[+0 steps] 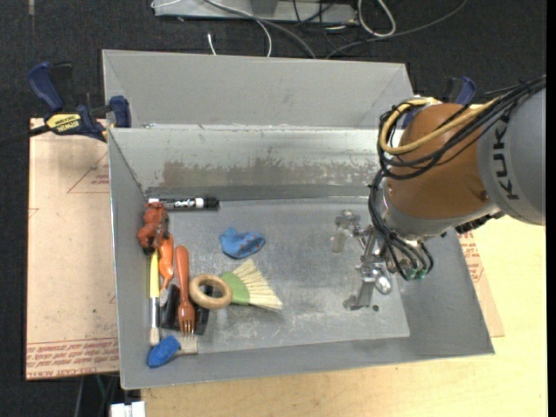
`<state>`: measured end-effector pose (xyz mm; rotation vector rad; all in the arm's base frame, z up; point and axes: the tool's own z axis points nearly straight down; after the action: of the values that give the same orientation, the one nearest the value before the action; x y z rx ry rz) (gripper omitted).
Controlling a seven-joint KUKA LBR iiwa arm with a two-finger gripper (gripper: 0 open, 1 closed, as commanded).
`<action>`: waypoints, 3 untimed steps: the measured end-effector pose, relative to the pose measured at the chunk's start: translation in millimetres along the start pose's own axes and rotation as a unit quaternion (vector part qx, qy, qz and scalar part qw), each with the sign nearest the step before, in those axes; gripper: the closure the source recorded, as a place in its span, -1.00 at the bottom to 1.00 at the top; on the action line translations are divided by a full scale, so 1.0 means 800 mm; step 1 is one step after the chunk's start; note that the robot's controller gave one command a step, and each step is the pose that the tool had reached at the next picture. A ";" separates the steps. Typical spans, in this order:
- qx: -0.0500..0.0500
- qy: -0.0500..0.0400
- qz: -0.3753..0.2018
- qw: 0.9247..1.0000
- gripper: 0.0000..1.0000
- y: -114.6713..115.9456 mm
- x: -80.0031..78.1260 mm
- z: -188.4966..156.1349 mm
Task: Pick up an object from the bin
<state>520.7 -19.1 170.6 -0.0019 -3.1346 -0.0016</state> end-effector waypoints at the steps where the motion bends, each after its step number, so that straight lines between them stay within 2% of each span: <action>1: 0.000 -0.004 0.000 1.000 -1.00 0.000 -0.002 -0.005; 2: 0.001 -0.006 -0.170 0.985 -1.00 -0.033 -0.018 0.056; 3: 0.000 -0.004 -0.153 0.988 -1.00 -0.072 -0.015 0.073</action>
Offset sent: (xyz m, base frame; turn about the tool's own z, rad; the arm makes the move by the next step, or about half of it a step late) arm 0.0233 -0.0581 -0.1006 -0.6945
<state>532.4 -76.8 111.8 0.4785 -3.1062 -0.0035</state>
